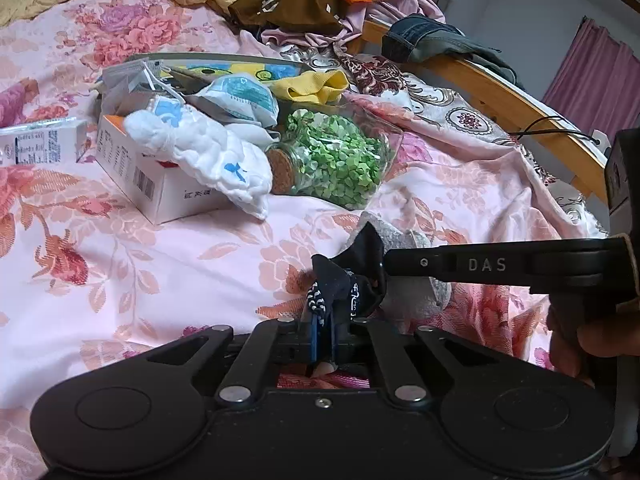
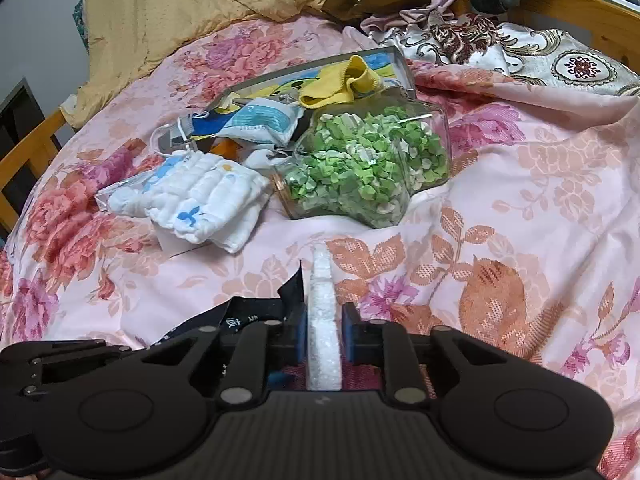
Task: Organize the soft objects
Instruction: 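Grasp the black striped sock with the left tool while the right tool grasps the white fuzzy sock, then carry the black sock with the left tool while the right tool carries the white sock to the tray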
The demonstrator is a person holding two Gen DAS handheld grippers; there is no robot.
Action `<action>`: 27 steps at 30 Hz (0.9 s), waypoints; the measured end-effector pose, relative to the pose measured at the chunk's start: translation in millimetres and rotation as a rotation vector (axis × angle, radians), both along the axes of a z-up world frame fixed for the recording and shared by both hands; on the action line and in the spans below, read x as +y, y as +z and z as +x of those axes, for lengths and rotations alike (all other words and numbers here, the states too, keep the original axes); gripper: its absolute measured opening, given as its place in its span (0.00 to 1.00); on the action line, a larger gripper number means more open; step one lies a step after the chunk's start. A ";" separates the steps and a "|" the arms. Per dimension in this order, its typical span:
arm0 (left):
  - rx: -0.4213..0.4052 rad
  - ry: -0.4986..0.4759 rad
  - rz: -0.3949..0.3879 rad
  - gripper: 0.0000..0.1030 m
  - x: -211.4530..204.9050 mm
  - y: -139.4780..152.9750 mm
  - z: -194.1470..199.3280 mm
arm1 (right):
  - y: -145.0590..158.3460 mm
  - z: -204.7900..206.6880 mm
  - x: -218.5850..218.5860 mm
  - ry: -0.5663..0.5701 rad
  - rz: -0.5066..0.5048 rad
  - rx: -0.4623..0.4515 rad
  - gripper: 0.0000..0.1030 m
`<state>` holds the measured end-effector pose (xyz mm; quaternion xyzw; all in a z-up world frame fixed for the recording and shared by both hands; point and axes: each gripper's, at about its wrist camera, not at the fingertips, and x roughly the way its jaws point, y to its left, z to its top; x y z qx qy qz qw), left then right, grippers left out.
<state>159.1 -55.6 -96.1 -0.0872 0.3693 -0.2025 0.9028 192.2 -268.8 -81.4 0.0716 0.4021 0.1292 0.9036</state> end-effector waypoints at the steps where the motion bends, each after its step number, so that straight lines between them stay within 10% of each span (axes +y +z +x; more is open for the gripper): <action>1: -0.002 0.010 0.010 0.04 -0.4 0.8 -0.2 | 0.7 -0.5 -0.4 0.002 0.006 -0.003 0.16; 27: -0.186 0.064 0.051 0.04 -2.4 63.3 8.8 | 30.6 -11.4 -12.9 -0.072 0.106 -0.254 0.15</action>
